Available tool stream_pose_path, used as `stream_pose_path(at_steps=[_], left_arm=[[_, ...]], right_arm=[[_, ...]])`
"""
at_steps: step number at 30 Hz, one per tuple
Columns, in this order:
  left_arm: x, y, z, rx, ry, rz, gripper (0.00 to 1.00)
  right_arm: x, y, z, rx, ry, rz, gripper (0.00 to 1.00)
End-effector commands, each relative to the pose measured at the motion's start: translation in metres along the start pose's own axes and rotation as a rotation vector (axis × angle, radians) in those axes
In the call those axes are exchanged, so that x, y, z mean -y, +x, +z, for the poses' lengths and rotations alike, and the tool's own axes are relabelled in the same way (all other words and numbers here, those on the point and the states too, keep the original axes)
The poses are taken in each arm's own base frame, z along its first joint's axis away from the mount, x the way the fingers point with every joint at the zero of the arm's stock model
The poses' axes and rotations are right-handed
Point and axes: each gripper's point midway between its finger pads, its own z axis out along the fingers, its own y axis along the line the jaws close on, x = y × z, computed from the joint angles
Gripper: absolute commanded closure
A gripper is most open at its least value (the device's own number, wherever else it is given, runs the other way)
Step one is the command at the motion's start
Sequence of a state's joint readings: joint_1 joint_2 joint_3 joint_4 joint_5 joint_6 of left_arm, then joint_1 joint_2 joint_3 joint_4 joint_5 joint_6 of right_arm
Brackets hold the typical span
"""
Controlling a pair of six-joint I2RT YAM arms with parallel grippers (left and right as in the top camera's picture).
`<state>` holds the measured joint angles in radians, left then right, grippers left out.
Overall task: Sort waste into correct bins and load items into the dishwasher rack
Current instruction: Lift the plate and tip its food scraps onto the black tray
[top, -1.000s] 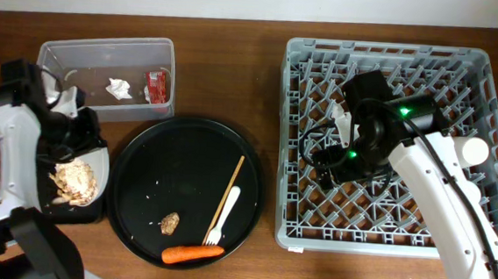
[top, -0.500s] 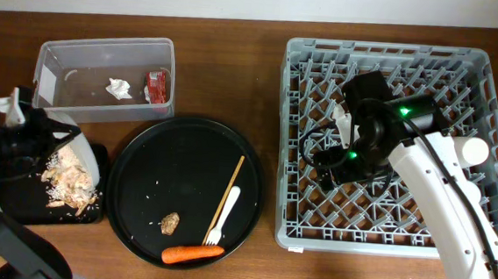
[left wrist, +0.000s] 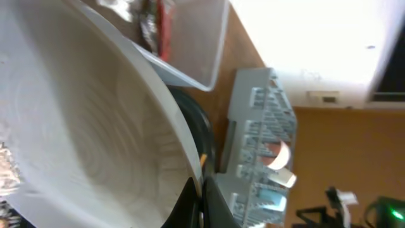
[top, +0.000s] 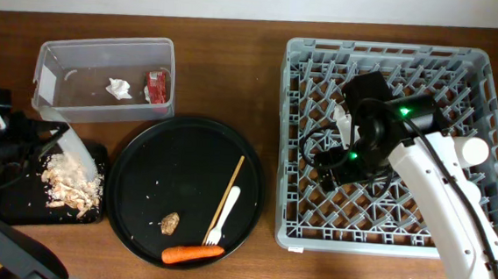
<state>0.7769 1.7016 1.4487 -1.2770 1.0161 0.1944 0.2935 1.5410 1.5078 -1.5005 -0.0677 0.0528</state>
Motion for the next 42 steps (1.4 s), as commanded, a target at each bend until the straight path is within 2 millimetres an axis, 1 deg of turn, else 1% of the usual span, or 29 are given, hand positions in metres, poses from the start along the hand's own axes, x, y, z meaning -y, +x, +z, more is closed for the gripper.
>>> stream_pose_path(at_steps=[1, 2, 3, 4, 5, 6, 7, 8, 9, 10, 11, 12, 13, 14, 15, 17, 18, 20, 22, 26, 30, 32, 37, 38, 39, 40, 42], left_arm=[[0.014, -0.004, -0.007, 0.034, 0.029, 0.023, 0.99], [0.02, -0.004, -0.008, 0.041, 0.062, 0.08, 1.0], [0.018, -0.005, -0.008, 0.044, 0.049, 0.085, 1.0], [0.024, -0.005, -0.009, 0.045, 0.09, 0.054, 1.0], [0.025, -0.007, -0.009, 0.056, 0.094, 0.112, 1.0], [0.018, -0.008, -0.009, 0.053, 0.064, 0.042, 1.0], [0.021, -0.007, -0.01, 0.055, 0.088, 0.064, 1.0], [0.014, -0.008, -0.01, 0.055, 0.047, 0.065, 1.0], [0.012, -0.006, -0.01, 0.046, 0.042, 0.003, 1.0], [0.021, -0.004, -0.011, 0.046, 0.094, 0.037, 1.0], [0.023, -0.005, -0.011, 0.052, 0.102, 0.098, 1.0], [0.015, -0.005, -0.01, 0.043, 0.069, 0.008, 1.0], [0.022, -0.005, -0.012, 0.052, 0.115, 0.028, 1.0], [0.017, -0.007, -0.013, 0.059, 0.093, 0.048, 1.0], [0.011, -0.007, -0.014, 0.056, 0.066, -0.016, 1.0], [0.015, -0.006, -0.018, 0.066, 0.094, 0.022, 1.0], [0.011, -0.006, -0.018, 0.061, 0.074, -0.012, 1.0], [0.011, -0.002, -0.018, 0.05, 0.076, -0.014, 1.0], [0.016, 0.006, -0.016, 0.021, 0.082, -0.01, 1.0], [0.032, 0.028, 0.005, -0.085, 0.053, 0.039, 1.0], [0.061, 0.068, 0.04, -0.253, -0.035, 0.196, 1.0], [0.071, 0.085, 0.054, -0.321, -0.067, 0.248, 1.0], [0.081, 0.132, 0.093, -0.503, -0.217, 0.378, 1.0], [0.08, 0.139, 0.101, -0.52, -0.283, 0.399, 1.0], [0.075, 0.142, 0.11, -0.515, -0.378, 0.416, 1.0], [0.074, 0.145, 0.118, -0.508, -0.434, 0.439, 1.0], [0.084, 0.157, 0.137, -0.519, -0.45, 0.51, 1.0]], right_arm=[[0.003, 0.001, -0.003, 0.009, 0.017, 0.009, 0.01], [0.003, 0.001, -0.003, 0.008, 0.017, 0.009, 0.01], [0.003, 0.001, -0.003, 0.008, 0.017, 0.009, 0.01], [0.003, 0.001, -0.003, 0.008, 0.017, 0.009, 0.01], [0.003, 0.001, -0.003, 0.009, 0.017, 0.009, 0.01], [0.003, 0.001, -0.003, 0.009, 0.017, 0.009, 0.01], [0.003, 0.001, -0.003, 0.008, 0.017, 0.009, 0.01], [0.003, 0.001, -0.003, 0.008, 0.017, 0.009, 0.01], [0.003, 0.001, -0.003, 0.009, 0.017, 0.009, 0.01], [0.003, 0.001, -0.003, 0.008, 0.017, 0.009, 0.01], [0.003, 0.002, -0.003, 0.006, 0.017, 0.009, 0.01], [0.003, 0.002, -0.003, 0.006, 0.018, 0.009, 0.01], [0.004, 0.002, -0.003, 0.005, 0.021, 0.009, 0.01], [0.005, 0.002, -0.003, 0.003, 0.025, 0.009, 0.01], [0.005, 0.002, -0.003, 0.003, 0.028, 0.009, 0.01], [0.005, 0.003, -0.003, 0.002, 0.028, 0.01, 0.01], [0.005, 0.002, -0.003, 0.002, 0.028, 0.009, 0.01], [0.005, 0.002, -0.003, 0.002, 0.028, 0.009, 0.01], [0.005, 0.002, -0.003, 0.003, 0.028, 0.009, 0.01], [0.005, 0.001, -0.003, 0.007, 0.028, 0.009, 0.01], [0.005, 0.001, -0.003, 0.007, 0.027, 0.009, 0.01], [0.005, 0.001, -0.003, 0.007, 0.027, 0.01, 0.01], [0.005, 0.001, -0.003, 0.007, 0.027, 0.017, 0.01], [0.005, 0.001, -0.003, 0.007, 0.027, 0.016, 0.01], [0.005, 0.001, -0.003, 0.007, 0.027, 0.017, 0.01], [0.005, 0.001, -0.003, 0.007, 0.027, 0.016, 0.01], [0.005, 0.001, -0.003, 0.007, 0.027, 0.016, 0.01]])
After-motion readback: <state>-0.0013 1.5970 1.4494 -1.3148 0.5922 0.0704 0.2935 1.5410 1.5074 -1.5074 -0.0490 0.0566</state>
